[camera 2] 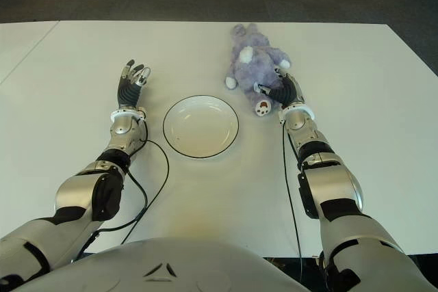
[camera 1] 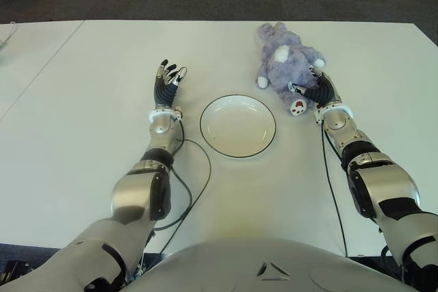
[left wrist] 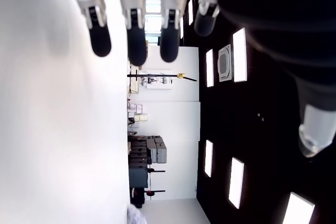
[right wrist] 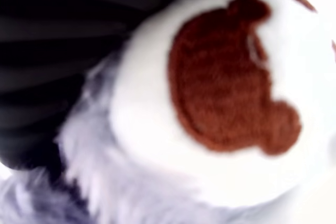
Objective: Put the doll into the plate.
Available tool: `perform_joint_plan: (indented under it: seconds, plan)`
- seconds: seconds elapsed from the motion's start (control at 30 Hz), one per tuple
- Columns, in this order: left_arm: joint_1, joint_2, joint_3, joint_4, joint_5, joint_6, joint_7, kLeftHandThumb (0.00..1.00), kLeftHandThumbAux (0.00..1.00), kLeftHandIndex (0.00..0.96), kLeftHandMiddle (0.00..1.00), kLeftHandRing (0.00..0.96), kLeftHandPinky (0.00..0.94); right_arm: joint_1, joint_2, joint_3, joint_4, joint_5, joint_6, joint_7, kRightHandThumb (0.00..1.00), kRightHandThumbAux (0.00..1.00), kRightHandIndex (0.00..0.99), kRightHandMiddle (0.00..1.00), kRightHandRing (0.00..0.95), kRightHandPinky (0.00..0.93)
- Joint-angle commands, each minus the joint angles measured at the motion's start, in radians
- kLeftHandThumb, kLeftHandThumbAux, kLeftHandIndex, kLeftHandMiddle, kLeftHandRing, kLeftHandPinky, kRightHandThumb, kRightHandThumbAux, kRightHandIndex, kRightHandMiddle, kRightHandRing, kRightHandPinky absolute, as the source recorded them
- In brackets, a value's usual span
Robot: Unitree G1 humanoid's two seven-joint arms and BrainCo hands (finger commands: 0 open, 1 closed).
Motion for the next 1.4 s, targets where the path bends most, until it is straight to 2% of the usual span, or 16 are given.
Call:
perform_joint_plan:
  seconds: [0.03, 0.97, 1.17, 1.27, 1.4]
  plan:
    - [0.202, -0.044, 0.002, 0.135, -0.005, 0.124, -0.001, 0.000, 0.516, 0.082, 0.190, 0.193, 0.179, 0.060, 0.013, -0.013, 0.064, 0.011, 0.125, 0.016, 0.710, 0.711, 0.441, 0.828, 0.833, 0.840]
    - [0.204, -0.045, 0.002, 0.135, -0.005, 0.119, -0.003, 0.000, 0.530, 0.100, 0.200, 0.196, 0.173, 0.052, -0.016, -0.044, 0.054, 0.035, 0.103, 0.019, 0.711, 0.712, 0.441, 0.830, 0.832, 0.832]
    - [0.202, -0.044, 0.000, 0.135, -0.003, 0.124, 0.002, 0.000, 0.534, 0.093, 0.185, 0.179, 0.156, 0.040, -0.041, -0.059, 0.021, 0.037, 0.036, -0.001, 0.710, 0.712, 0.441, 0.843, 0.844, 0.846]
    - [0.200, -0.034, 0.010, 0.138, -0.011, 0.141, -0.009, 0.000, 0.544, 0.101, 0.186, 0.180, 0.164, 0.044, -0.049, -0.054, -0.018, 0.026, -0.011, -0.026, 0.706, 0.714, 0.441, 0.853, 0.858, 0.844]
    - [0.201, -0.038, 0.006, 0.137, -0.006, 0.129, -0.002, 0.000, 0.546, 0.113, 0.196, 0.194, 0.188, 0.058, -0.063, -0.043, -0.083, 0.003, -0.075, -0.079, 0.705, 0.715, 0.440, 0.854, 0.859, 0.839]
